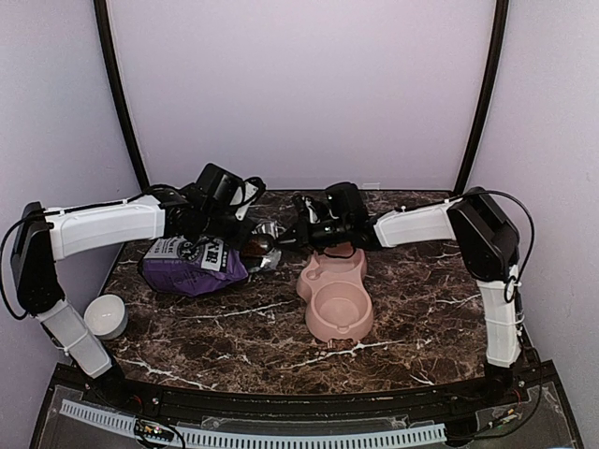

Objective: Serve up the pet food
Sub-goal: Collect the pet food from the pet food bag.

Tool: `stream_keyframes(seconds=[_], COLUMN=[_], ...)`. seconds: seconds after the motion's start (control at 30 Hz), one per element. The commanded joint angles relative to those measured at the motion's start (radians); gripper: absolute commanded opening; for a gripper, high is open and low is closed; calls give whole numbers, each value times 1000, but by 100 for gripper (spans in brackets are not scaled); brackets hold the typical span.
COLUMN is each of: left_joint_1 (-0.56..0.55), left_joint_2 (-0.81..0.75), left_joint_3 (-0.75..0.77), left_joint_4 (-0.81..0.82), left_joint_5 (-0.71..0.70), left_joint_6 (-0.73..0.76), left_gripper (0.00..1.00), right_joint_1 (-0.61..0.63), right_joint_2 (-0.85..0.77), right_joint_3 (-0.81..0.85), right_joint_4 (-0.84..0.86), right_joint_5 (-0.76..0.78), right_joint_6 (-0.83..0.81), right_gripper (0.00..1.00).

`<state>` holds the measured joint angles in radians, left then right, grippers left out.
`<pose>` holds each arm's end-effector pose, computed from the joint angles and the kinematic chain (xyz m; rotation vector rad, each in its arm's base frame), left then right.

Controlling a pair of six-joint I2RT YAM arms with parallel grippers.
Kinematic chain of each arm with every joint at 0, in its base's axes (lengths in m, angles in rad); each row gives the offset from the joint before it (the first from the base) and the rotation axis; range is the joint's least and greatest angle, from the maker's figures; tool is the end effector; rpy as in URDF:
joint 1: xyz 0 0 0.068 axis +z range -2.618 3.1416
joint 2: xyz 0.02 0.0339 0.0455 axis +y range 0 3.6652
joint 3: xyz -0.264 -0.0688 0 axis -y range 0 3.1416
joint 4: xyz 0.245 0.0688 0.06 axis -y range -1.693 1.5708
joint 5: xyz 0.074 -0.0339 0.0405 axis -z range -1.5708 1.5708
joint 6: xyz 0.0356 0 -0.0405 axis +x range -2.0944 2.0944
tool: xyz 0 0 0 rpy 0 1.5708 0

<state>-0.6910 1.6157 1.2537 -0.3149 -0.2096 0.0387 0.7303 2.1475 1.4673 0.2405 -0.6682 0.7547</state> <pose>0.2876 -0.2282 0.2784 0.6907 2.1234 -0.1203 0.3462 0.3396 0.1840 -0.4676 2.2526 1.5388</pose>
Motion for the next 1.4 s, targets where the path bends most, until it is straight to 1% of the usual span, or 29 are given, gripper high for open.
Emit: stream_keyframes(seconds=[0.0, 0.27, 0.53, 0.9, 1.23, 1.37], left_joint_1=[19, 20, 20, 22, 22, 23], left_joint_2=[-71, -77, -80, -82, -114, -128], left_joint_3=[-21, -26, -30, -19, -25, -30], left_joint_4=[-16, -16, -7, -18, -20, -13], left_joint_5=[-62, -77, -67, -32, -45, -27], left_joint_6=[19, 24, 23, 12, 3, 0], left_gripper=[0, 0, 0, 0, 0, 0], right_joint_1=[-20, -22, -44, -60, -70, -78], right_joint_2=[-50, -71, -77, -53, -43, -50], right_joint_3=[-28, -57, -117, -118, -147, -158], right_joint_4=[-20, -31, 99, 192, 305, 336], right_joint_5=[44, 39, -52, -164, -296, -320], right_joint_6=[-22, -31, 72, 170, 255, 280], right_gripper=[0, 0, 0, 0, 0, 0])
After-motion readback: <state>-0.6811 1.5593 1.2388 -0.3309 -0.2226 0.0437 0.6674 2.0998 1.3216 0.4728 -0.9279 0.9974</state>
